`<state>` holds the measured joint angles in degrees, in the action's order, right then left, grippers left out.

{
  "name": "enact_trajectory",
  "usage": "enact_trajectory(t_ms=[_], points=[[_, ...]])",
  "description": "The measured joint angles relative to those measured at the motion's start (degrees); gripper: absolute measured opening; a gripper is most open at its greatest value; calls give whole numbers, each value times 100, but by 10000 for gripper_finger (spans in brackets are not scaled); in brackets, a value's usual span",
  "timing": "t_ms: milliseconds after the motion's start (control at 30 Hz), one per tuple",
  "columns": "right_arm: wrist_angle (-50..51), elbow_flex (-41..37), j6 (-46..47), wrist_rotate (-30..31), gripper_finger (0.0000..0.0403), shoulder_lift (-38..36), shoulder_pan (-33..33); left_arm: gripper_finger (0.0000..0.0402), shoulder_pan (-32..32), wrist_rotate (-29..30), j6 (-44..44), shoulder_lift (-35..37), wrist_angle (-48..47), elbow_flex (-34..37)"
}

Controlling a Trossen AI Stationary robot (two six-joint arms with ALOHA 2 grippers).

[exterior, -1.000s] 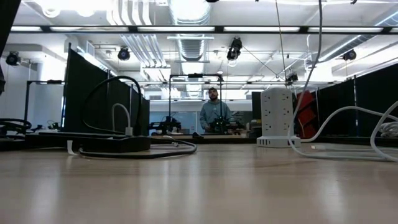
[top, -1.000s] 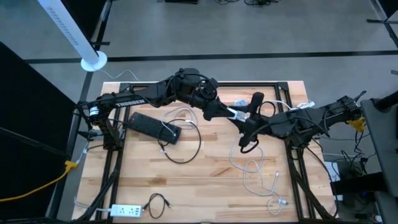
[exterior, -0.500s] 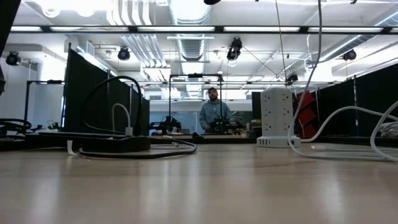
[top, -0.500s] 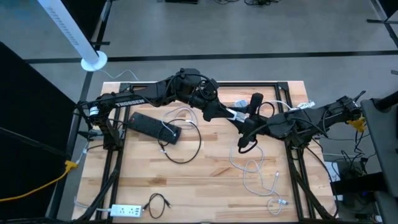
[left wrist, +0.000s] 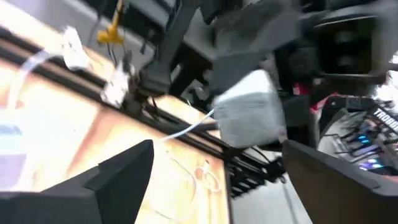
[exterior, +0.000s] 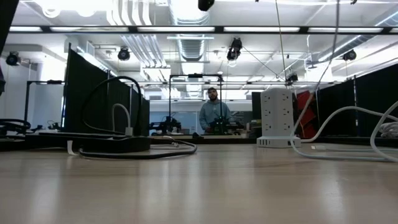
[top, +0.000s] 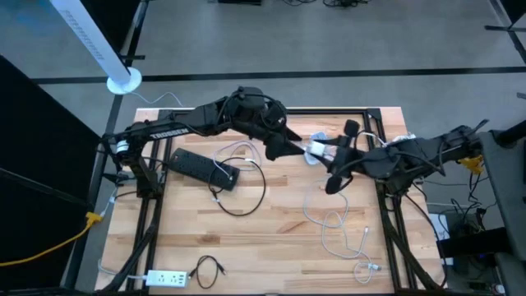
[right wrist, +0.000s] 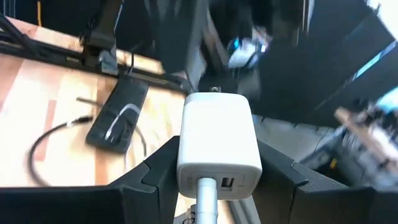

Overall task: Insert USB
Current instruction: Insert the white charger adapter into the top white outlet extension

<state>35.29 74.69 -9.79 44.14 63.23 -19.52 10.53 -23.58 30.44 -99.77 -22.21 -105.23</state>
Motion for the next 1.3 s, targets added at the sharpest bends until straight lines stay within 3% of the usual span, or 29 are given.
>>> enact_trajectory(t_ms=[200,400,500,767,900,1100,1300], points=[[1365,-16,1631,329,142,-337,-290,335,190,291,-745,211,15,0],[1917,-173,2881,613,142,-375,-762,317,548,352,-1101,215,62,156],[2004,-441,3632,813,142,-372,-1040,314,711,346,-1233,195,309,592],[1993,-1345,5775,1141,142,-399,-1478,314,1029,208,-1094,110,3411,2687],[1976,-1949,6769,1147,142,-355,-1474,314,1102,391,-1133,-208,4361,3329],[1895,-2888,8126,1609,142,-179,-1471,314,1101,656,-1748,-987,5350,3512],[1254,-3612,8666,1701,142,48,-1186,314,1125,603,-1821,-1824,6337,3100]])
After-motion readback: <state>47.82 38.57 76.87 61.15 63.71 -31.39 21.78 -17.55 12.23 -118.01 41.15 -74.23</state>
